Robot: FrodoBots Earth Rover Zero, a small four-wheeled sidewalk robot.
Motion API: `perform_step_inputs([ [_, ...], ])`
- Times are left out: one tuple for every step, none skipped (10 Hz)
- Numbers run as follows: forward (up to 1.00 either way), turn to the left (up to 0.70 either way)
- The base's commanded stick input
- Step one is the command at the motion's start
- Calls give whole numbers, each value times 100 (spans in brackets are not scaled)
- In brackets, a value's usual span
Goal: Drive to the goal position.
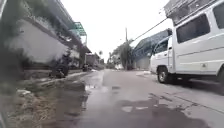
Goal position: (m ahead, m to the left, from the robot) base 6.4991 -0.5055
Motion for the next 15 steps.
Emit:
perform_step_inputs([
  [85,-21],
  [85,-21],
  [85,-21],
  [85,-21],
  [85,-21],
  [85,-21],
  [85,-21],
  [85,-20],
  [85,-17],
  [85,0],
  [85,0],
  [85,0],
  [85,0],
  [85,0],
  [85,0],
])
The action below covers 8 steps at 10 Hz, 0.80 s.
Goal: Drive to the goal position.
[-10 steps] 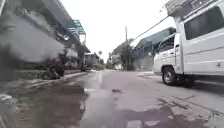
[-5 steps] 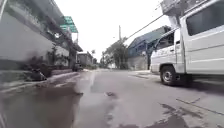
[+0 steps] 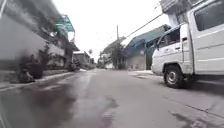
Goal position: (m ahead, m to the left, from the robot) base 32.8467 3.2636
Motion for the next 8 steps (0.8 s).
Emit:
perform_step_inputs([
  [85,0],
  [85,0],
  [85,0],
  [85,0],
  [85,0],
  [85,0],
  [85,0],
  [85,0],
])
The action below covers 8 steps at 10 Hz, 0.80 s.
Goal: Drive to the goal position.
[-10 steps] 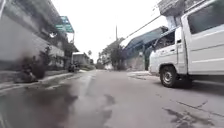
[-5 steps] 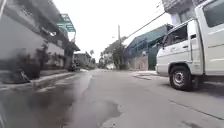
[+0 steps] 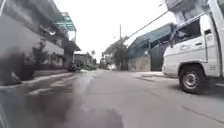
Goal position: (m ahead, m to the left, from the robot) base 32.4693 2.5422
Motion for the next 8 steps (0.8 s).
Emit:
perform_step_inputs([
  [85,0],
  [85,0],
  [85,0],
  [85,0],
  [85,0],
  [85,0],
  [85,0],
  [85,0],
])
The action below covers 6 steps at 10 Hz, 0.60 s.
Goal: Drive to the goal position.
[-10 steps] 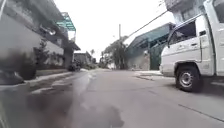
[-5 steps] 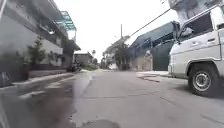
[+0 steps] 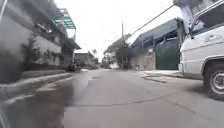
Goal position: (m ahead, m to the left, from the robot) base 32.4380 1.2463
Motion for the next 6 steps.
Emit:
perform_step_inputs([
  [85,0],
  [85,0],
  [85,0],
  [85,0],
  [85,0],
  [85,-8],
])
